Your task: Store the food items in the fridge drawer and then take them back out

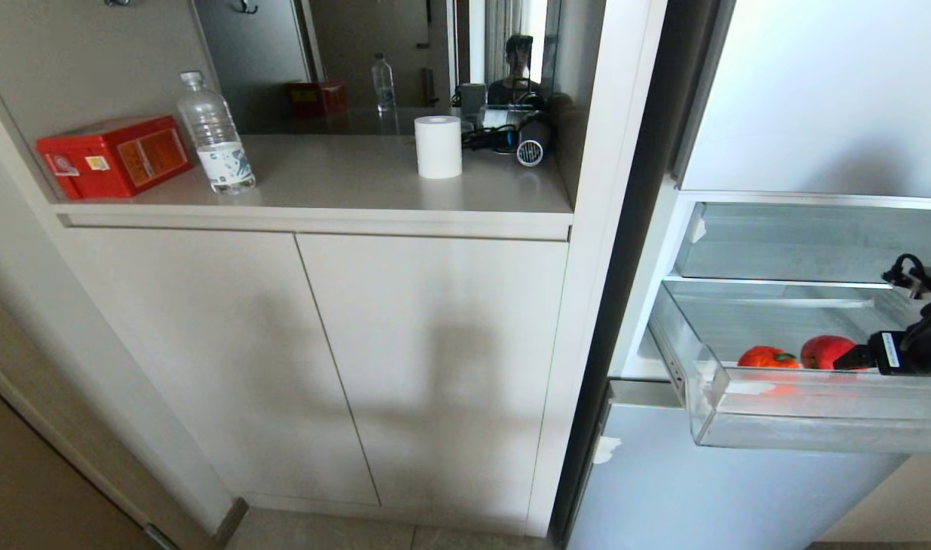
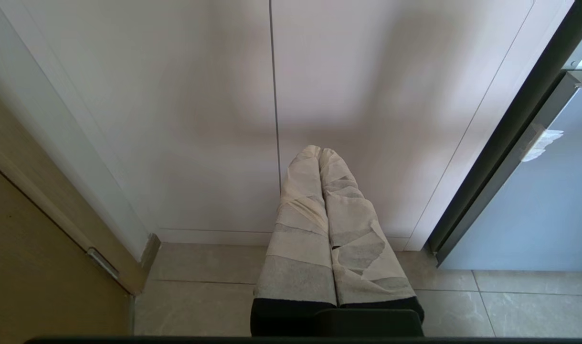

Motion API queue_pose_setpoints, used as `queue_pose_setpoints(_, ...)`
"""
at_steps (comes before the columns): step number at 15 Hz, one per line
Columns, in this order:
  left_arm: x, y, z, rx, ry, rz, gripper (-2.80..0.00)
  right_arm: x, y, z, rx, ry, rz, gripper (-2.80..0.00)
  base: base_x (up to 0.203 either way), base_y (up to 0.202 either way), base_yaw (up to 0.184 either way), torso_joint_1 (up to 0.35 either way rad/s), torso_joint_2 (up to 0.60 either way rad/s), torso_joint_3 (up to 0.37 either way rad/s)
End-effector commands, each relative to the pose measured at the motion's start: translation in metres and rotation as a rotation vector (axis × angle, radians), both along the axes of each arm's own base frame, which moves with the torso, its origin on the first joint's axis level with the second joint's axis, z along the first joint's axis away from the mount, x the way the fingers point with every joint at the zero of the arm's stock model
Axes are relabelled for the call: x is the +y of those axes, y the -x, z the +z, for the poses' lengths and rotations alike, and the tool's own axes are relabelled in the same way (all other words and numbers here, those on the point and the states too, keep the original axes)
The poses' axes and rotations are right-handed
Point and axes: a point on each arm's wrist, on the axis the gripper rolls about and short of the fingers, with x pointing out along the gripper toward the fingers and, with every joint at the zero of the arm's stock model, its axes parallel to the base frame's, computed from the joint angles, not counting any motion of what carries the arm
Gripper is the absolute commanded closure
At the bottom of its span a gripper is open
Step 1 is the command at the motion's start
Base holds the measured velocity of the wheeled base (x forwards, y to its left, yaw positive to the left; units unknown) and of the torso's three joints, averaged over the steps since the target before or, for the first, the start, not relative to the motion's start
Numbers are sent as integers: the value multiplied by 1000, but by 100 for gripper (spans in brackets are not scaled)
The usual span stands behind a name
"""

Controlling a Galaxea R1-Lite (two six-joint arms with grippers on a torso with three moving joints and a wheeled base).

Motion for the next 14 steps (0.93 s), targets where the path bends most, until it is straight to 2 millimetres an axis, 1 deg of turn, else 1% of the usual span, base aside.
queue_pose_setpoints(1, 0, 0, 0, 2, 0, 1, 0, 4, 10, 0, 17, -9, 1, -280, 0, 0, 0, 0, 0, 0)
queue_pose_setpoints(4, 0, 0, 0, 2, 0, 1, 0, 9, 28, -2, 38, -22, -8, -280, 0, 0, 0, 0, 0, 0)
queue_pose_setpoints(5, 0, 0, 0, 2, 0, 1, 0, 10, 32, -3, 43, -24, -8, -280, 0, 0, 0, 0, 0, 0)
queue_pose_setpoints(9, 0, 0, 0, 2, 0, 1, 0, 8, 28, -7, 44, -36, -1, -280, 0, 0, 0, 0, 0, 0)
queue_pose_setpoints(10, 0, 0, 0, 2, 0, 1, 0, 9, 29, -7, 47, -36, -1, -280, 0, 0, 0, 0, 0, 0)
queue_pose_setpoints(12, 0, 0, 0, 2, 1, 1, 0, 4, 39, -4, 46, -36, -26, -280, 0, 0, 0, 0, 0, 0)
queue_pose_setpoints(14, 0, 0, 0, 2, 1, 1, 0, 1, 41, -7, 52, -45, -37, -280, 0, 0, 0, 0, 0, 0)
